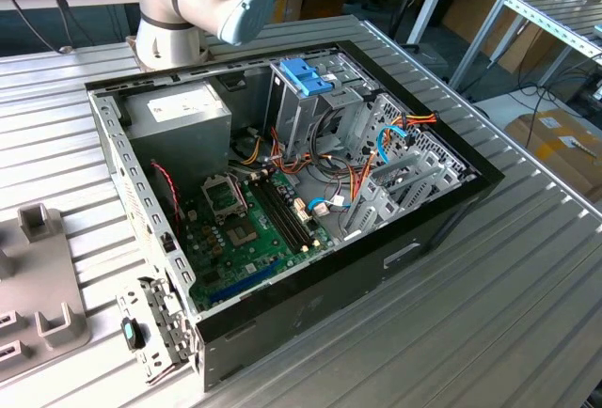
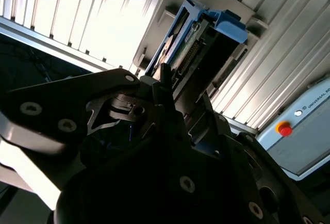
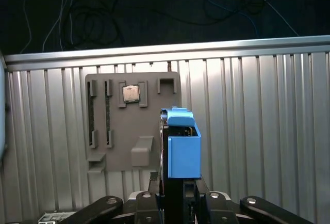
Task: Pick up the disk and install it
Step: 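Pick up the disk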
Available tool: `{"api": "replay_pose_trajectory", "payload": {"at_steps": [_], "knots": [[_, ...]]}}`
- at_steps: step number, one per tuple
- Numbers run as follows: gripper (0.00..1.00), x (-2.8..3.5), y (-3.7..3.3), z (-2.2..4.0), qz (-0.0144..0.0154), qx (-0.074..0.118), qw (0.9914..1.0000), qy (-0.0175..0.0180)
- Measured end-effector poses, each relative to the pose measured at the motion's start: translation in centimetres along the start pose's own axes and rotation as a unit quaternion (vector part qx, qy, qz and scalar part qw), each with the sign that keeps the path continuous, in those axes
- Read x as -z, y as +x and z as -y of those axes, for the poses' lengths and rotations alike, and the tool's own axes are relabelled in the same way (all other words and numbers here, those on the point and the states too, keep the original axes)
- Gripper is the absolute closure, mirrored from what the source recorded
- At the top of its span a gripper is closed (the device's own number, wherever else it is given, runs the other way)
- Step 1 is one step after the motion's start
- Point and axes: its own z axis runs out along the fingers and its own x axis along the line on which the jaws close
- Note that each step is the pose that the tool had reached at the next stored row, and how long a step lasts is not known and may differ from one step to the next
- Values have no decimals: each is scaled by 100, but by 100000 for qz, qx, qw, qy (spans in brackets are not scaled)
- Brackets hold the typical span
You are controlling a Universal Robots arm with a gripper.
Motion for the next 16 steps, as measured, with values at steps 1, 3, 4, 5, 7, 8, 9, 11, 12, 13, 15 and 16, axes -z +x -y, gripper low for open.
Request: {"api": "replay_pose_trajectory", "payload": {"at_steps": [1,3,4,5,7,8,9,11,12,13,15,16], "knots": [[65,0,-1,14,-1,1,100000,-2],[65,-1,-4,53,-3,-1,100000,-3],[65,-2,-5,72,-2,-2,100000,-4],[65,-1,-6,87,-5,-3,100000,-9],[65,-3,-10,145,-5,2,100000,-6],[65,-4,-11,161,-3,1,100000,-4],[65,-5,-13,198,-1,-1,100000,-7],[65,-6,-16,233,-3,1,100000,-11],[65,-6,-17,253,-7,-1,100000,-20],[65,-7,-19,289,-9,3,100000,-32],[65,-11,-27,415,-6,0,100000,-59],[65,-11,-29,440,-12,0,100000,-71]]}}
